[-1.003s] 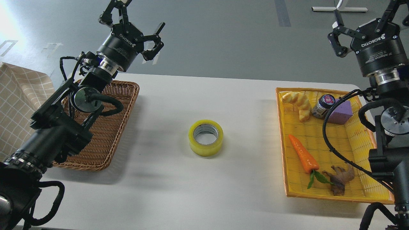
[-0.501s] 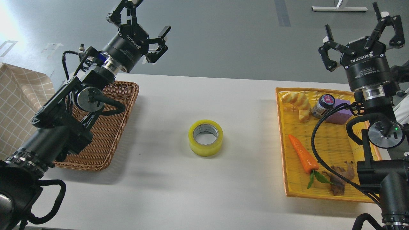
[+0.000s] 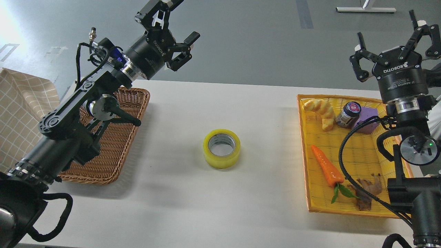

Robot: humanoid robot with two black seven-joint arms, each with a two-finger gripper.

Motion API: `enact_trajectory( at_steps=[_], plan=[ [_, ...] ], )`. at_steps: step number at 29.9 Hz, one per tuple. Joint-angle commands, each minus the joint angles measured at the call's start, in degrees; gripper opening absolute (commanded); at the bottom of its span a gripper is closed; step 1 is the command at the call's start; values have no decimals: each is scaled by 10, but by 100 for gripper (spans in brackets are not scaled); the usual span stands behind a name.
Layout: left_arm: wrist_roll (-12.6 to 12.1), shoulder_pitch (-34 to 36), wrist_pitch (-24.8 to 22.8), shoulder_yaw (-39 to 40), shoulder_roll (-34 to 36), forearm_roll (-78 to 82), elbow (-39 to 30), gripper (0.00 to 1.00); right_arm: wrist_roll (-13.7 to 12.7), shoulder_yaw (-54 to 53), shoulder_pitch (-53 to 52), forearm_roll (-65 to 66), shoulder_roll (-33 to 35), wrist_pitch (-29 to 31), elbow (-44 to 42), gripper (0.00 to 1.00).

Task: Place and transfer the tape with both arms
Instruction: 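Reach the left gripper toward the tape roll on the table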

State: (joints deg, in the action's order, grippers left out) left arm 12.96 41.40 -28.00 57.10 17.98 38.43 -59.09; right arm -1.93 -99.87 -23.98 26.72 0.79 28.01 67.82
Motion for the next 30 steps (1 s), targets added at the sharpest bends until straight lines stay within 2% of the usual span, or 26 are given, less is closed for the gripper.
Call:
enact_trajectory(
  at_steps=[1, 8, 15, 25, 28, 30],
  plan=[
    [1, 0, 0, 1, 0, 80, -24, 98, 0, -3, 3, 0, 0, 0, 0, 99],
    [0, -5, 2, -9, 7, 205, -93, 98, 0, -5, 3, 0, 0, 0, 0, 99],
    [0, -5, 26, -10, 10, 325, -110, 98, 1, -5, 8, 0, 0, 0, 1, 99],
    [1, -10, 29, -16, 20, 531, -129, 98, 1, -5, 9, 0, -1, 0, 0, 99],
    [1, -11, 60, -61, 43, 590, -145, 98, 1, -5, 11, -1, -1, 0, 0, 99],
    [1, -5, 105, -122, 65, 615, -146, 98, 1, -5, 11, -1, -2, 0, 0, 99]
  ],
)
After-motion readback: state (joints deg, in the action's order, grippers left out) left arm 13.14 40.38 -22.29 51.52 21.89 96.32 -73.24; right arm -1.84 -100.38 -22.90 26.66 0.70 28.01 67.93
